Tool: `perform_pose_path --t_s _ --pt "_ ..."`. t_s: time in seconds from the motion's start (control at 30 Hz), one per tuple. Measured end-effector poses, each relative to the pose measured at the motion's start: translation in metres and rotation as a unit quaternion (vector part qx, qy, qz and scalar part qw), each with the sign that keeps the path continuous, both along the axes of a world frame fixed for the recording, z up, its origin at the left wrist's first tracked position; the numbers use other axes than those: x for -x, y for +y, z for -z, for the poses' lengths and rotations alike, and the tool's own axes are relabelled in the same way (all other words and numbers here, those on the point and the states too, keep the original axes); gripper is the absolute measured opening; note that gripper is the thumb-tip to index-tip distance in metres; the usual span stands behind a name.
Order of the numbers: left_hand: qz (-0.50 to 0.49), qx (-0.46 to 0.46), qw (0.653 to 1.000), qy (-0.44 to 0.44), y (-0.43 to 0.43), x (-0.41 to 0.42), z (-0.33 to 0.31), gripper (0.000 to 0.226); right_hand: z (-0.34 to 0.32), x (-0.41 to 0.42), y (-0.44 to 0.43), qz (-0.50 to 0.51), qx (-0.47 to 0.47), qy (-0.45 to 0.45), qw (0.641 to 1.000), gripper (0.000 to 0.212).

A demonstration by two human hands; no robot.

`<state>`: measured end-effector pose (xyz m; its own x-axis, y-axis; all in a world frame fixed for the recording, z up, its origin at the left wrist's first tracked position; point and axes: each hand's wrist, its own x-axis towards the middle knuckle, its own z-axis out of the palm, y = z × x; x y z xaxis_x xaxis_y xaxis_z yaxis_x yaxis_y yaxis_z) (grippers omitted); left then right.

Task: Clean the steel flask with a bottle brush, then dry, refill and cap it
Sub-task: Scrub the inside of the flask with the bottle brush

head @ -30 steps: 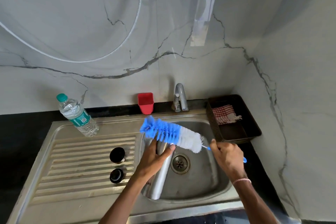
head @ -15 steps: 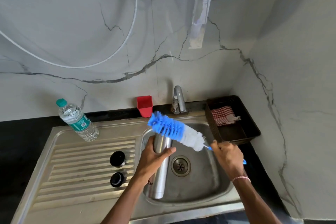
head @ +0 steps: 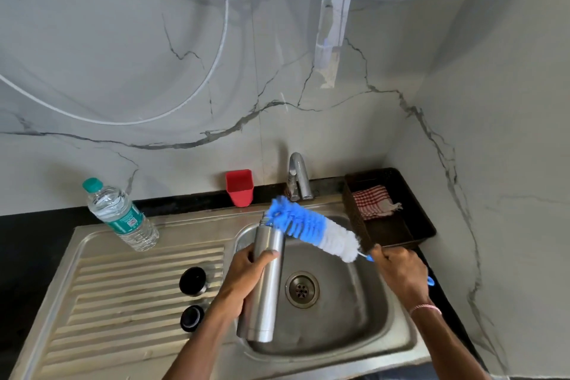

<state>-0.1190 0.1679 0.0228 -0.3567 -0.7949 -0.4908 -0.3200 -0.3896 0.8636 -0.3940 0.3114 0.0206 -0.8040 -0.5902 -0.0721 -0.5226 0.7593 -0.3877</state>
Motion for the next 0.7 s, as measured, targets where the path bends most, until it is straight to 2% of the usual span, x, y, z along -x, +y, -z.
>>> perform_pose_path --t_s 0.23,0.3,0.4,0.53,0.6,0.7 --pt "0.052 -0.046 0.997 0.026 0.003 0.008 -0.001 0.051 -0.008 -0.025 -0.031 -0.052 0.013 0.024 0.998 0.044" --pt "0.05 -0.055 0.996 0.044 0.004 0.006 -0.004 0.048 -0.008 -0.022 -0.031 -0.042 0.007 0.021 0.999 0.044" --pt "0.026 -0.092 0.992 0.078 -0.002 -0.006 0.005 0.059 -0.004 -0.004 -0.01 -0.017 0.001 0.03 0.999 0.043" --pt "0.048 -0.059 0.995 0.06 -0.001 -0.008 0.007 0.042 -0.005 -0.001 -0.005 -0.019 0.018 0.027 0.999 0.043" --pt "0.026 -0.027 0.998 0.04 0.002 0.0 0.005 0.035 -0.011 -0.007 -0.016 -0.036 0.036 0.038 0.998 0.043" --pt "-0.027 -0.03 0.998 0.041 0.003 0.006 0.003 0.027 -0.019 -0.011 -0.03 -0.059 0.041 0.047 0.996 0.048"
